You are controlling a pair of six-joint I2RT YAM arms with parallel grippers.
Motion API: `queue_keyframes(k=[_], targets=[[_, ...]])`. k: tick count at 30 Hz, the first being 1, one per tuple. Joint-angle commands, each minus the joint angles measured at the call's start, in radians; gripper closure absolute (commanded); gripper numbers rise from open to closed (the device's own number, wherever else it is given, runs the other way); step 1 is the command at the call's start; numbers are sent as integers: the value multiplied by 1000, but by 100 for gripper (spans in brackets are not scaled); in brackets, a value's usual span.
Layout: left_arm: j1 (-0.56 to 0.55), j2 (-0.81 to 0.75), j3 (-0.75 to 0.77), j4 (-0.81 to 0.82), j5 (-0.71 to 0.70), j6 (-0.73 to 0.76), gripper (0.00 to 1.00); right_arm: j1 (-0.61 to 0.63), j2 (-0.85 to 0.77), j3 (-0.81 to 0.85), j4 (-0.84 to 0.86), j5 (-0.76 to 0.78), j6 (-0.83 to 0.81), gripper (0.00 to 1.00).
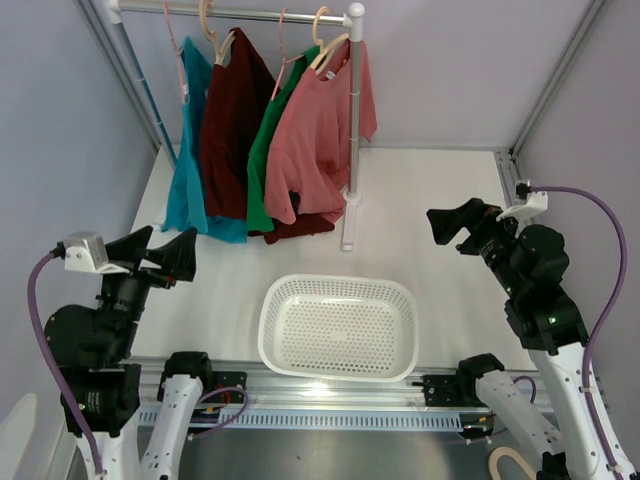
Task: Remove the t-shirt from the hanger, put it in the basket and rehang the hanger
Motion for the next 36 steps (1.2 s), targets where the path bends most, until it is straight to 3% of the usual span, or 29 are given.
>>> queue_keyframes(k=[1, 8, 14, 18, 22, 28, 32, 36], targets=[[-3, 153, 43, 5, -81, 24, 0, 5, 13, 26, 16, -18, -31, 0], [-4, 556, 405, -26, -150, 20, 1, 5, 2, 6, 51, -50, -41, 0], [-4, 769, 589, 103, -228, 67, 1, 5, -23, -22, 64, -73, -53, 0], [-6, 975, 816, 11, -322, 118, 1, 5, -44, -40, 65, -78, -64, 1], [-6, 1087, 841, 124, -325, 131, 1, 5, -46, -36, 59, -104, -76, 0], [-6, 1347, 1174, 63, -371, 171, 5, 5, -61, -32, 42, -112, -73, 0], [-9, 1406, 1180, 125, -350, 170, 5, 7, -69, -51, 45, -119, -68, 1], [-41, 1475, 1234, 117, -363, 190, 14, 7, -73, -59, 38, -98, -78, 0]])
